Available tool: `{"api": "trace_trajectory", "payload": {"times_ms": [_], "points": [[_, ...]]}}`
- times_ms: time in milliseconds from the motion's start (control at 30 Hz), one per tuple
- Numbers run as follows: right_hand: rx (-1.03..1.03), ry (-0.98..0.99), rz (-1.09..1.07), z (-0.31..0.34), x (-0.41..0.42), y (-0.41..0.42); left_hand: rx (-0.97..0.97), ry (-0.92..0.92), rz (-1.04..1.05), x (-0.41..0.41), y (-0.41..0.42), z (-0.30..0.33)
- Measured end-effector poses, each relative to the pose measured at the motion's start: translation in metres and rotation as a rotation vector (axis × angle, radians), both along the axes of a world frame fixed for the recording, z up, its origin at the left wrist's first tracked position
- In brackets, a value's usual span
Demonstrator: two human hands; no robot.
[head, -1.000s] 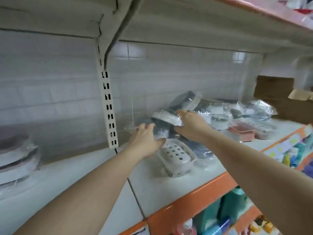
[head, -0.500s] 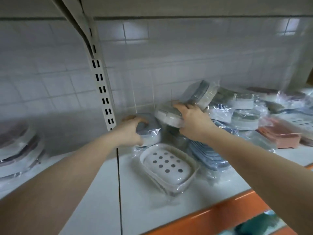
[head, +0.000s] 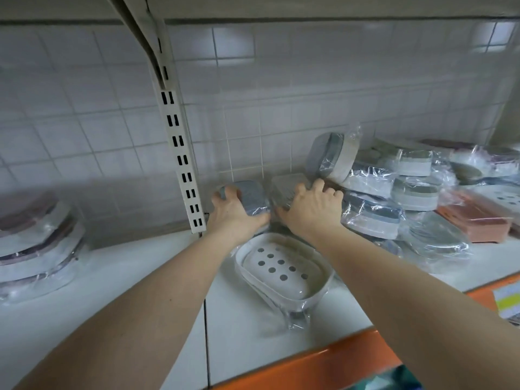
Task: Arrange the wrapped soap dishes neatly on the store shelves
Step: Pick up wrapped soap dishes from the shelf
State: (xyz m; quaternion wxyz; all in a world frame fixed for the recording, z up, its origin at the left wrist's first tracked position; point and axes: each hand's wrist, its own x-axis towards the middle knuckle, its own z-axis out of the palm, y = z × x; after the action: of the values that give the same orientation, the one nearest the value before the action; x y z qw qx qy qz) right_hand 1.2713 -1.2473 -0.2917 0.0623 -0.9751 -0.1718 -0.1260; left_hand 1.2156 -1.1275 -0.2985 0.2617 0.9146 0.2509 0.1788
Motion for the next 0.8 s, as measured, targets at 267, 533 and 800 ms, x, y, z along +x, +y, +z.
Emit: {"api": "trace_trajectory", "payload": {"times_ms": [267,533,800], "points": [[0.464,0.154,0.057,0.020,0.000,-0.014,-0.021,-0.206,0.019,-0.023,0.006,0.011],[0.863,0.229,0.127,0.027,-0.019,-0.002,-0.113,-0.330,0.044,-0.062,0.019,0.029],[0.853,0.222,0.194,0.036,-0.079,0.025,-0.068,-0.330,0.078,-0.135,0.045,0.038]]}}
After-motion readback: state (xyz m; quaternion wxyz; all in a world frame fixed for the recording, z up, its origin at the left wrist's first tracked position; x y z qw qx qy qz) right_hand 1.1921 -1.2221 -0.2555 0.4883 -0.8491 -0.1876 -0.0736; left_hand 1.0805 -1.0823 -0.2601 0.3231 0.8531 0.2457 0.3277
